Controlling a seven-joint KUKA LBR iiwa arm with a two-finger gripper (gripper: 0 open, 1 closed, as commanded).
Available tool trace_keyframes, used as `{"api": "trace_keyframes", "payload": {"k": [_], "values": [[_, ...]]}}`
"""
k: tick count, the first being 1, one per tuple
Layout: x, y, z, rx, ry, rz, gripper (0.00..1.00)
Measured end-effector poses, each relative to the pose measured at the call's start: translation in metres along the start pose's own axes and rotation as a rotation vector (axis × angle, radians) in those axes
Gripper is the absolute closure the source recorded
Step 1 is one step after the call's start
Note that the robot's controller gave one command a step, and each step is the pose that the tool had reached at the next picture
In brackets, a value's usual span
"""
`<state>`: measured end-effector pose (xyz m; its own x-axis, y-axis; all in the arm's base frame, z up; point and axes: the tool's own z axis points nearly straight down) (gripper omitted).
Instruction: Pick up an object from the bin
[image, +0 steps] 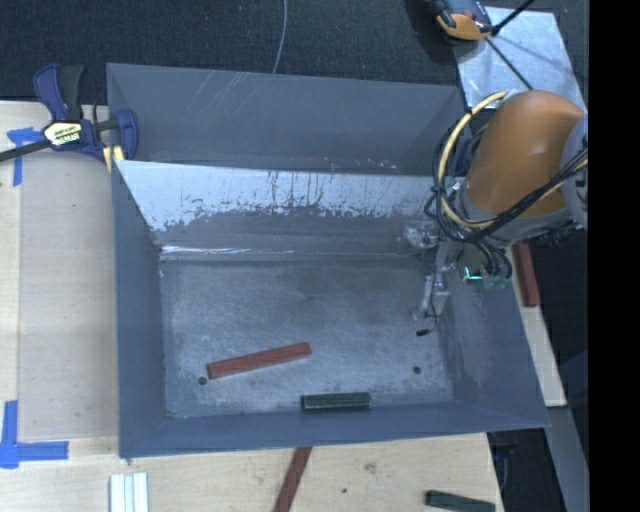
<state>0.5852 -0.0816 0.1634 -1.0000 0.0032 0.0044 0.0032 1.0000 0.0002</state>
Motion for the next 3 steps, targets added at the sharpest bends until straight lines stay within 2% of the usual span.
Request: {"api": "trace_keyframes", "payload": {"k": [1, 2, 3], "values": [[-0.002, 0.000, -0.005, 0.001, -0.008, -0.002, 0.00], [-0.002, 0.033, 0.005, 0.004, -0.008, -0.150, 0.00], [0.031, 0.116, 0.030, 0.000, -0.008, -0.215, 0.00]]}}
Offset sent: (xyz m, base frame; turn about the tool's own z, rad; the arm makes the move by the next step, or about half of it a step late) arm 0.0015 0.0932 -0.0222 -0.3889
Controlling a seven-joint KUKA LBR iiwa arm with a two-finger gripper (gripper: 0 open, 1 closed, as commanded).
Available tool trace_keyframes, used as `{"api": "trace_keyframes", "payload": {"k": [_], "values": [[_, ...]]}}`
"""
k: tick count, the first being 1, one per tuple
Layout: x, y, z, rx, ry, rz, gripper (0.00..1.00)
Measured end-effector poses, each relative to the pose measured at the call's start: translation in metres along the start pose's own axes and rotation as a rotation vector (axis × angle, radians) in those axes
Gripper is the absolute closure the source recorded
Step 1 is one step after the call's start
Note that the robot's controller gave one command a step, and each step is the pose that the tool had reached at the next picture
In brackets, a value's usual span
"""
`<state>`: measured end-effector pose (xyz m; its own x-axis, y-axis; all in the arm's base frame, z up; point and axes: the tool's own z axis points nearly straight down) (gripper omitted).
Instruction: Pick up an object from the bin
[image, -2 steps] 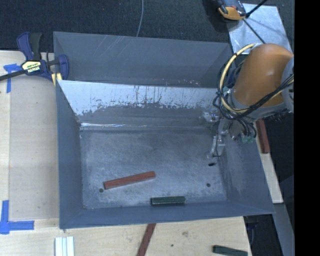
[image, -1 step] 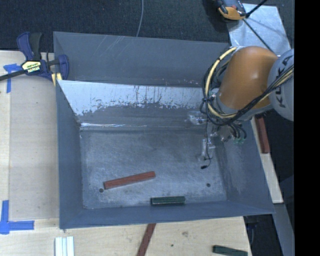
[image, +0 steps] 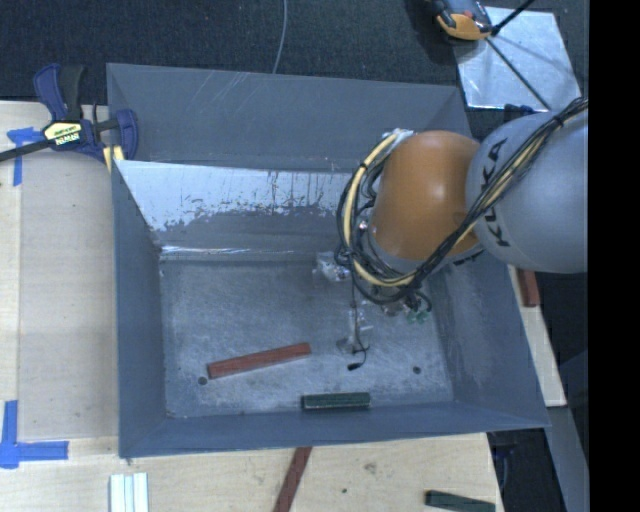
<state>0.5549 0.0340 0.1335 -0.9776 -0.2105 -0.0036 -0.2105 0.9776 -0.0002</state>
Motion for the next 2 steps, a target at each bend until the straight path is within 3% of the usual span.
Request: {"api": "trace_keyframes", "payload": {"k": [1, 2], "values": [[0.010, 0.027, 0.007, -0.002, 0.002, 0.102, 0.00], [-0.001, 0.049, 0.047, 0.000, 0.001, -0.205, 0.00]]}}
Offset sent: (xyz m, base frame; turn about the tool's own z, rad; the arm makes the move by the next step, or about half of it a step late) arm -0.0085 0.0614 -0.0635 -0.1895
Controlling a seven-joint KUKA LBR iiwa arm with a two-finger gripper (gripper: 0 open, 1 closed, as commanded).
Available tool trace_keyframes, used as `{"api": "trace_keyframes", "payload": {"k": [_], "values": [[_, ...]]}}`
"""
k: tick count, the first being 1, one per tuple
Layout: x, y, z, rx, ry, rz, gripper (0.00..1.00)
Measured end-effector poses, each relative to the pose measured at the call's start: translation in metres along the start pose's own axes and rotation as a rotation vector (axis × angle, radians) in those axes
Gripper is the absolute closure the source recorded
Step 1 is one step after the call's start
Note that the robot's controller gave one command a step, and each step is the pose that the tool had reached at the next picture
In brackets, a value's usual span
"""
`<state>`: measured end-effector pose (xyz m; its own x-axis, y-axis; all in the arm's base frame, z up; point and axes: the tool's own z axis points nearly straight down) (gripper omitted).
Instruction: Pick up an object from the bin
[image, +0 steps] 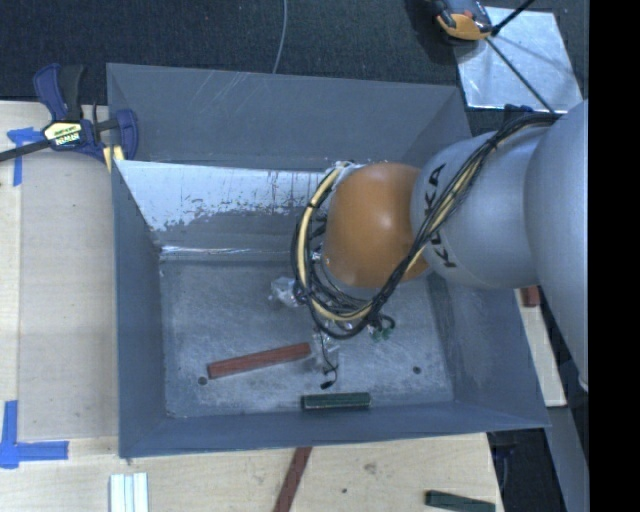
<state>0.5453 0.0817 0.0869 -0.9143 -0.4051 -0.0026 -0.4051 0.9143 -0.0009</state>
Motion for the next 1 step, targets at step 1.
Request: {"api": "trace_keyframes", "payload": {"k": [1], "values": [[-0.0092, 0.0374, 0.0150, -0.001, 0.000, 0.270, 1.00]]}}
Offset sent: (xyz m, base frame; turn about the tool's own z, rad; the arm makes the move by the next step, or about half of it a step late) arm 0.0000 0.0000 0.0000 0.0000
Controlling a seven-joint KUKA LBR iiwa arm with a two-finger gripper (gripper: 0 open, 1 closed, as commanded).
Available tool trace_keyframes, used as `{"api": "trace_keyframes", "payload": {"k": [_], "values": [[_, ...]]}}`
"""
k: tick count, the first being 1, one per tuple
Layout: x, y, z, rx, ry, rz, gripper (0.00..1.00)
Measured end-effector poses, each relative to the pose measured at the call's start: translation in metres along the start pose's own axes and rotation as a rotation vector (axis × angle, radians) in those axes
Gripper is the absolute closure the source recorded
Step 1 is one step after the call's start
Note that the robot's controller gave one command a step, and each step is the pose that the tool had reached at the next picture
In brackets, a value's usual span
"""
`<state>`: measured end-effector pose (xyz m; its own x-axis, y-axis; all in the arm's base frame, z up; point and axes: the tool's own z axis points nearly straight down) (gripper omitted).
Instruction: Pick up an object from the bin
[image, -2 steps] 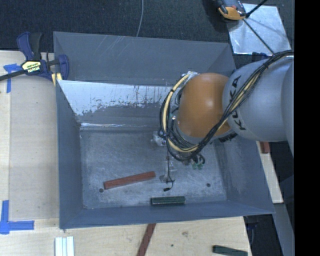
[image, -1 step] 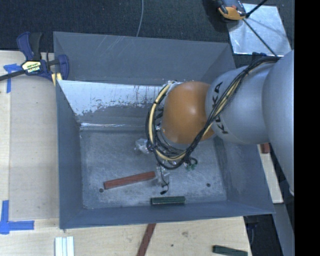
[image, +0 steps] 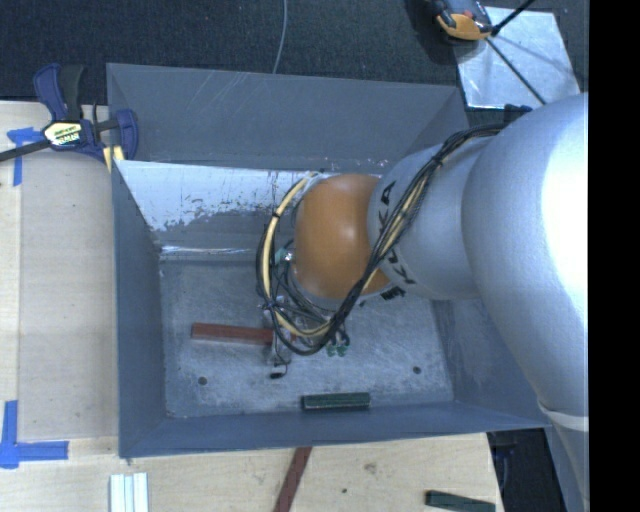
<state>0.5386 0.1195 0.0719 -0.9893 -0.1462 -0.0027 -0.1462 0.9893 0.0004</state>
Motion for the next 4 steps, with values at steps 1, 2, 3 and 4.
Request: {"api": "trace_keyframes", "payload": {"k": [1, 2, 3, 4], "values": [[0.000, 0.000, 0.000, 0.000, 0.000, 0.000, 1.00], [0.001, 0.000, -0.003, 0.000, -0.001, -0.001, 1.00], [0.002, 0.000, -0.013, 0.001, 0.006, -0.001, 1.00], [0.002, 0.000, -0.036, 0.000, 0.008, -0.001, 1.00]]}}
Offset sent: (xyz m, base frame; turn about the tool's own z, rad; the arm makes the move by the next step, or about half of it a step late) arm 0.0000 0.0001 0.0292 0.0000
